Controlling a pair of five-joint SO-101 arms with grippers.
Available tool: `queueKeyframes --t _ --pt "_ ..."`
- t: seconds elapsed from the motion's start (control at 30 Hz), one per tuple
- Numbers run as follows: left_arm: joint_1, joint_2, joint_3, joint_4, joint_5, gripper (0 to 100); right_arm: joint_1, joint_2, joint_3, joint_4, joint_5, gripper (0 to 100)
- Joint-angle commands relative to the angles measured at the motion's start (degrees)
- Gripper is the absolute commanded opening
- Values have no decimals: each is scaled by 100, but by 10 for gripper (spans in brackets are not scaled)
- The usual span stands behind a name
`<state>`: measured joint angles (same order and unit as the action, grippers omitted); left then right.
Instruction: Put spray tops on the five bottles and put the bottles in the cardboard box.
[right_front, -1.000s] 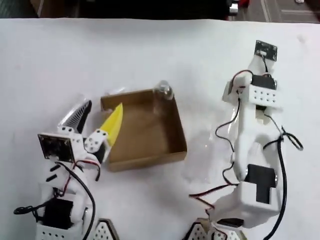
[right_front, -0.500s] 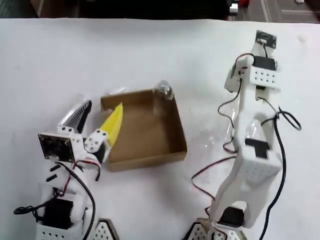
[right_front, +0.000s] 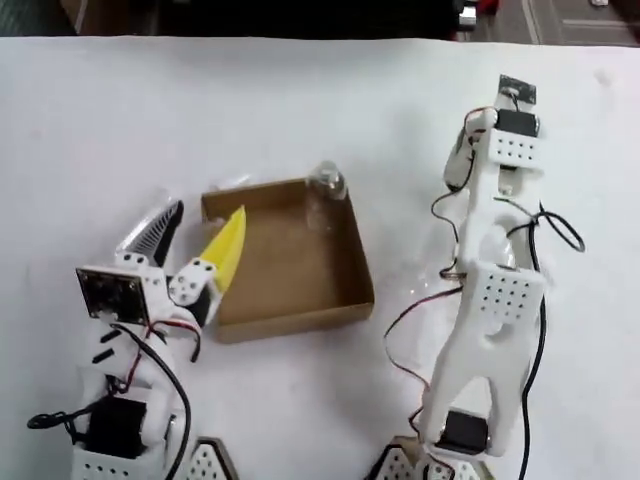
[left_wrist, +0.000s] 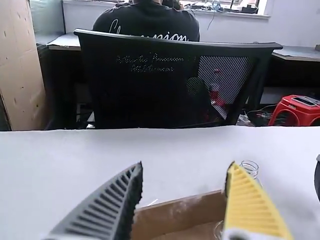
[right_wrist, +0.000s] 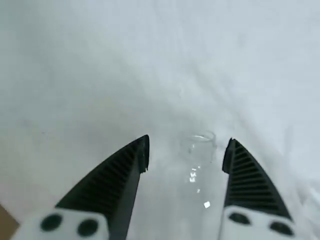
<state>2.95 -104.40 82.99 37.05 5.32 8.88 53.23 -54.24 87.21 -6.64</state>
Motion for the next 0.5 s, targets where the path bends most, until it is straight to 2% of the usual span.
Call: queueKeyframes --t 0.0,0.17,0.37,0.47 --pt "75 -40 -44 -149 -53 248 -4 198 -695 268 -53 211" --pt "75 -40 -44 -141 -53 248 110 453 -967 259 -53 205" --pt "75 -40 -44 -141 -53 248 242 541 -1222 268 -44 57" --pt "75 -40 -35 -141 -53 248 242 541 -1240 259 -9 46"
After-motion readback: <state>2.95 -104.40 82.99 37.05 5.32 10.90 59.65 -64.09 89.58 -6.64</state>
